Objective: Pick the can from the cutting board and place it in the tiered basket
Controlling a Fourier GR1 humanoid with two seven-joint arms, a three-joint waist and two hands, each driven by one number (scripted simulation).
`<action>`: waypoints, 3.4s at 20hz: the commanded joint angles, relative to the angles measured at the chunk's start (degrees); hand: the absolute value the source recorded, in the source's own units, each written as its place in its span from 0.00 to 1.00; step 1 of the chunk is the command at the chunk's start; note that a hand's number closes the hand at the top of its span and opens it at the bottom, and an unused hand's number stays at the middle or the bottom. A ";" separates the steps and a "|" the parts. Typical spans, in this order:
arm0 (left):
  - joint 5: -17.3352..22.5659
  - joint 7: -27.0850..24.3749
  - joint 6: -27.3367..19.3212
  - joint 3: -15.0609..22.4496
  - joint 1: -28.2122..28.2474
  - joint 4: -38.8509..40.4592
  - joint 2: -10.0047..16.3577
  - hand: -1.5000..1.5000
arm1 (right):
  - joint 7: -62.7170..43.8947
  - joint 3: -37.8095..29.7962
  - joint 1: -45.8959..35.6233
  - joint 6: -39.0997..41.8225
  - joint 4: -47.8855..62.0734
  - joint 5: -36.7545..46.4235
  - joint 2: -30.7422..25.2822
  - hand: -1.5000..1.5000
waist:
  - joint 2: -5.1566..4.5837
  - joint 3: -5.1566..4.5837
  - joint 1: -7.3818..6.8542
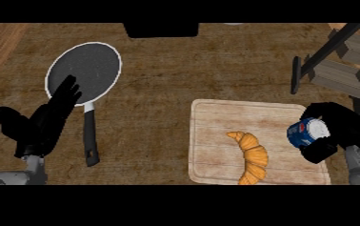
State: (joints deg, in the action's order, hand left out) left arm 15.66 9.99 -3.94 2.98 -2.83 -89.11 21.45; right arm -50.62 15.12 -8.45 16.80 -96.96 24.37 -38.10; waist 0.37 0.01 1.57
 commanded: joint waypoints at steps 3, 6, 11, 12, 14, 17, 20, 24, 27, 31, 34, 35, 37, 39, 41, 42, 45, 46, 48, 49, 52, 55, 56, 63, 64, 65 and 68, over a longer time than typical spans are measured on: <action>0.38 -0.43 -0.99 -1.48 1.64 0.41 -0.09 0.50 | 19.07 -9.90 2.71 5.83 2.43 -2.68 -18.45 1.00 | 0.68 0.45 4.13; 0.34 -0.33 -0.99 -1.41 2.12 0.08 -0.10 0.50 | 29.11 -16.44 2.41 3.80 6.23 -3.32 -23.81 1.00 | 0.60 0.73 4.34; 0.69 -0.48 -0.96 -2.25 3.42 -0.27 0.31 0.50 | 43.78 -30.58 -0.73 -2.02 13.95 -8.23 -27.96 1.00 | 0.84 0.81 4.02; 0.83 -0.23 -1.19 -2.50 2.69 -0.37 0.28 0.50 | 46.91 -33.31 -1.28 -3.23 15.58 -10.18 -27.35 1.00 | 0.83 0.87 4.40; 0.29 -1.04 -1.13 -2.30 3.42 -0.09 0.26 0.50 | 52.13 -39.05 -3.10 -2.62 18.65 -16.64 -26.10 1.00 | 1.08 0.81 4.55; 0.45 -1.18 -0.56 -2.24 3.92 -1.36 0.61 0.50 | 60.82 -46.65 -4.17 0.77 24.91 -22.39 -28.48 1.00 | 0.96 0.67 3.58; -0.35 -1.72 -0.51 -1.45 3.73 -0.70 0.11 0.50 | 70.29 -53.26 -3.24 7.53 32.56 -26.38 -33.09 1.00 | 0.36 0.40 3.05; -0.91 -0.43 -0.25 0.65 0.44 -1.65 -1.06 0.50 | 75.77 -56.11 -5.39 17.85 46.13 -28.18 -42.14 1.00 | -0.70 0.19 -0.81; 0.78 0.08 2.66 -1.02 -0.10 -0.84 0.65 0.50 | 78.72 -55.27 -6.27 23.28 51.19 -27.64 -46.95 1.00 | -0.65 0.04 -2.25; -1.23 0.28 1.64 0.70 -1.95 0.17 -1.12 0.50 | 82.50 -50.10 -10.31 22.61 55.97 -26.11 -48.22 1.00 | -1.12 0.08 -4.06; -1.84 0.81 1.84 1.26 -3.17 1.76 -2.22 0.50 | 74.70 -46.57 -16.03 23.46 51.68 -29.27 -49.28 1.00 | -0.98 -0.04 -4.18; -1.88 -1.05 3.04 0.13 -3.85 3.05 -1.31 0.50 | 72.28 -44.31 -17.38 21.53 49.10 -29.50 -47.03 1.00 | -0.99 -0.07 -4.23; -2.45 -0.13 2.25 -0.18 -2.60 1.41 -1.13 0.50 | 64.81 -42.75 -20.20 22.55 44.30 -32.42 -46.32 1.00 | -0.70 -0.12 -3.83; -2.91 -1.03 2.59 1.03 -3.86 3.05 -2.84 0.50 | 60.17 -39.03 -24.48 19.82 42.49 -32.65 -44.85 1.00 | -0.93 -0.16 -4.43; -3.96 2.70 0.61 2.29 -5.82 2.00 -4.23 0.50 | 60.78 -36.66 -27.68 19.23 45.12 -31.89 -44.04 1.00 | -1.00 -0.09 -4.38; -4.00 -1.44 2.54 1.31 -3.65 3.70 -3.60 0.50 | 56.35 -36.40 -29.06 20.36 42.00 -33.58 -44.28 1.00 | -0.79 -0.13 -3.77; -3.24 0.78 2.38 0.26 -1.27 -0.31 -2.98 0.50 | 56.08 -33.03 -32.66 19.22 42.99 -31.29 -42.67 1.00 | -0.71 -0.09 -3.93; -2.26 1.96 3.94 -0.14 -0.64 -2.60 -1.58 0.50 | 53.28 -32.09 -32.33 17.52 40.86 -31.29 -40.23 1.00 | -0.59 -0.09 -3.73; -3.97 0.23 2.19 -0.16 -3.95 2.47 -3.73 0.50 | 51.93 -28.89 -36.14 17.26 41.89 -29.36 -39.27 1.00 | -0.87 -0.12 -3.81; -3.94 1.32 2.02 -0.45 -3.56 1.50 -3.39 0.50 | 52.21 -28.34 -35.27 17.39 42.52 -28.57 -37.94 1.00 | -0.76 -0.08 -3.48; -3.08 0.91 3.65 -2.30 -2.62 1.96 -2.57 0.50 | 49.45 -27.95 -35.82 16.54 40.72 -27.71 -35.87 1.00 | -0.52 -0.07 -2.59; -4.05 1.76 2.86 -2.26 -2.82 -0.28 -3.09 0.50 | 53.16 -27.55 -37.13 16.76 44.37 -24.74 -35.05 1.00 | -0.52 -0.03 -2.59; -5.72 2.00 1.61 0.29 -2.02 0.43 -5.32 0.50 | 53.51 -25.80 -39.47 17.16 45.79 -23.29 -34.38 1.00 | -0.65 -0.04 -2.99; -6.01 4.36 1.94 -1.03 -3.62 -1.22 -5.21 0.50 | 53.34 -23.82 -42.88 9.16 45.98 -16.57 -28.01 1.00 | -0.60 -0.03 -2.74; -6.58 0.28 2.70 -0.58 -1.70 0.78 -6.19 0.50 | 55.07 -23.65 -45.50 8.44 49.57 -15.04 -28.13 1.00 | -0.77 -0.04 -3.22; -3.68 1.66 5.24 -2.79 1.68 -3.77 -3.84 0.50 | 53.24 -24.02 -43.31 9.38 45.37 -15.72 -28.09 1.00 | -0.44 -0.04 -2.71; -5.39 1.46 4.03 -2.39 -1.31 0.15 -5.33 0.50 | 56.19 -23.08 -44.13 2.90 48.31 -11.53 -24.33 1.00 | -0.60 -0.02 -2.72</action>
State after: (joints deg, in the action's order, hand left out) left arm 10.40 11.25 -0.23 1.13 -4.54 -88.84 16.30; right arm 4.29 -8.63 -51.23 24.30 -50.19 9.18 -65.21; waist -0.24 -0.02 -1.15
